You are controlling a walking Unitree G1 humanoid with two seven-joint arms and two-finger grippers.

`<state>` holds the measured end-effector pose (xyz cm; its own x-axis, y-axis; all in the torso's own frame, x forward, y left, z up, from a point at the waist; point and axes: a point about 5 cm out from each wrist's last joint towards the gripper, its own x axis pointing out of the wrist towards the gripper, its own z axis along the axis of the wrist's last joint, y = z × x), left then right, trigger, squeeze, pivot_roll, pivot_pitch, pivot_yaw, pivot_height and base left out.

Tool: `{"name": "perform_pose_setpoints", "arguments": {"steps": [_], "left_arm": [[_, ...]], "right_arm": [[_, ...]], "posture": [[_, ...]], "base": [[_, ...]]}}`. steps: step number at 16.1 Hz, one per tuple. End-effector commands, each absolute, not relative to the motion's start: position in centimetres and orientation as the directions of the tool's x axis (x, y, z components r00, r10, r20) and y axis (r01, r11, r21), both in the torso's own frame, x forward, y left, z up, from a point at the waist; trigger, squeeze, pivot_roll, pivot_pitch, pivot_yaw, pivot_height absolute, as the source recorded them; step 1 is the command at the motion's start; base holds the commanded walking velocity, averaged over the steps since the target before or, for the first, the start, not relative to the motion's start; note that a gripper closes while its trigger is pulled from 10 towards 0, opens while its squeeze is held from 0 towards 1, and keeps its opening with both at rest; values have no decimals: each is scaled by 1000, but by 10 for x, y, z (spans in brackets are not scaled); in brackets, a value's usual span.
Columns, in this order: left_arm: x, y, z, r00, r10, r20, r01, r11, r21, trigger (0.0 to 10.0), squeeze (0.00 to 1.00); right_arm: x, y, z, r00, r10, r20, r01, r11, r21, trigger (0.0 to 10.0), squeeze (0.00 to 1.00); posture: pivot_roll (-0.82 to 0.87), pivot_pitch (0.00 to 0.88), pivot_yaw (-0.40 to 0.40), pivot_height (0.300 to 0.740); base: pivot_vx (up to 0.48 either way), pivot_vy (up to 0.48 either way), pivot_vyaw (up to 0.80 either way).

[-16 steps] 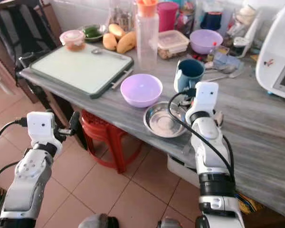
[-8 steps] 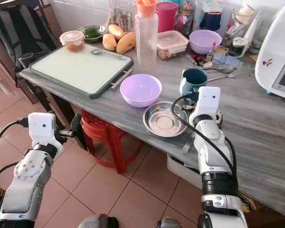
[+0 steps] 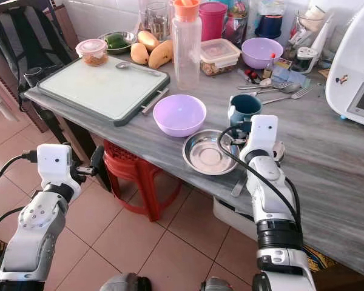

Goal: Setting the table

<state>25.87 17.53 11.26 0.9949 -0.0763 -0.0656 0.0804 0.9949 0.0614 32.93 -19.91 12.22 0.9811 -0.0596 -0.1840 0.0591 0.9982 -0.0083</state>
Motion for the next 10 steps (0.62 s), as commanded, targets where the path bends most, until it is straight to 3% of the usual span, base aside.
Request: {"name": "perform_pose_setpoints", "arguments": {"steps": [1, 3, 4, 5, 7, 10], "left_arm": [[260, 174, 117, 995, -88, -55, 91, 994, 64, 10000, 0], [261, 174, 117, 995, -87, -55, 91, 994, 64, 10000, 0], [261, 173, 116, 995, -88, -55, 91, 994, 63, 10000, 0], [262, 173, 116, 995, -88, -54, 91, 994, 63, 10000, 0], [264, 172, 116, 995, -89, -55, 92, 993, 67, 10000, 0], [265, 171, 116, 994, -91, -54, 94, 993, 67, 10000, 0]], "right_arm": [[329, -196, 123, 980, -38, -193, 36, 999, -14, 10000, 0], [329, -195, 121, 980, -33, -196, 29, 999, -20, 10000, 0], [328, -196, 121, 980, -34, -197, 30, 999, -21, 10000, 827], [328, -196, 122, 981, -25, -193, 22, 1000, -17, 10000, 1000], [329, -197, 127, 988, -24, -155, 7, 995, -104, 10000, 1000], [329, -199, 133, 990, -48, -129, 35, 994, -106, 10000, 1000]], "posture": [[10, 23, 51, 740], [8, 21, 51, 740], [7, 19, 51, 740], [5, 15, 51, 740], [0, 9, 50, 740], [-5, 3, 50, 740]], "base": [[0, 0, 0], [0, 0, 0], [0, 0, 0], [0, 0, 0], [0, 0, 0], [0, 0, 0]]}}
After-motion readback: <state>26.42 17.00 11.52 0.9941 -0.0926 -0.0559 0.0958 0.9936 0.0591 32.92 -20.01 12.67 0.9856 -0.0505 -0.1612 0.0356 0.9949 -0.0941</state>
